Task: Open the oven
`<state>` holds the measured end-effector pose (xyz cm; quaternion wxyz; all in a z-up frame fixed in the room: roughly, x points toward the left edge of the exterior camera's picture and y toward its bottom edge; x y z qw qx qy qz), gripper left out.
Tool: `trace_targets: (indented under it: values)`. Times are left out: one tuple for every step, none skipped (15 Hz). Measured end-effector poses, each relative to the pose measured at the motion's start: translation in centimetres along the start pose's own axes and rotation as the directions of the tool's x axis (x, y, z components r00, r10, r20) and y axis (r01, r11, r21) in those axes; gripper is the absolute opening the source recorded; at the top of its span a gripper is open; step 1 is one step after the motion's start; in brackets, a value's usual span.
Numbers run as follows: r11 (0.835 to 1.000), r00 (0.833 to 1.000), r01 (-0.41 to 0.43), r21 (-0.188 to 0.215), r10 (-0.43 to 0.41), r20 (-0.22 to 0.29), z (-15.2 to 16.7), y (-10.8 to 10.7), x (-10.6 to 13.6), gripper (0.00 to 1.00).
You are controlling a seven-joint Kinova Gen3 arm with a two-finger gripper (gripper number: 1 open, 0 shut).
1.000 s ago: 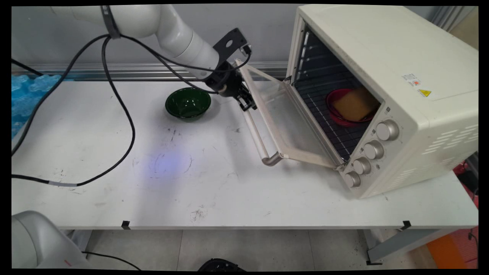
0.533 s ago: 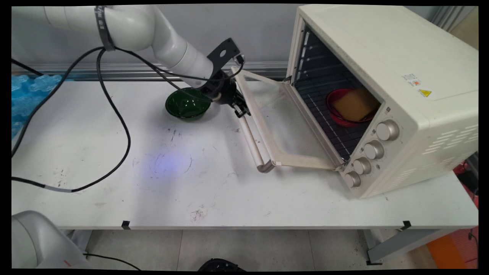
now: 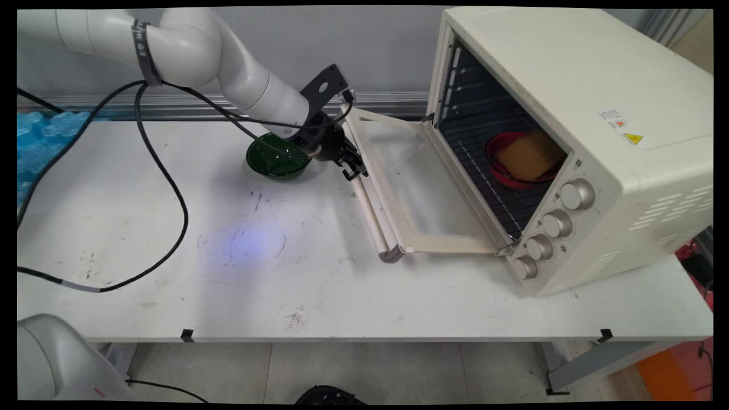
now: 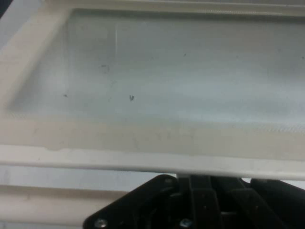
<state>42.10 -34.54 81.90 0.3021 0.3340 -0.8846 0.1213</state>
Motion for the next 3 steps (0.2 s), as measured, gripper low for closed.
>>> trace_targets:
  values:
    - [1.000, 1.000, -0.001, 0.000, 0.001, -0.002, -0.11, -0.01, -0.16, 0.00]
    - [1.000, 1.000, -0.002, 0.000, 0.002, -0.003, -0.24, -0.04, -0.29, 0.00]
    - [1.000, 1.000, -0.003, 0.001, 0.003, -0.004, -0.38, -0.06, -0.40, 0.00]
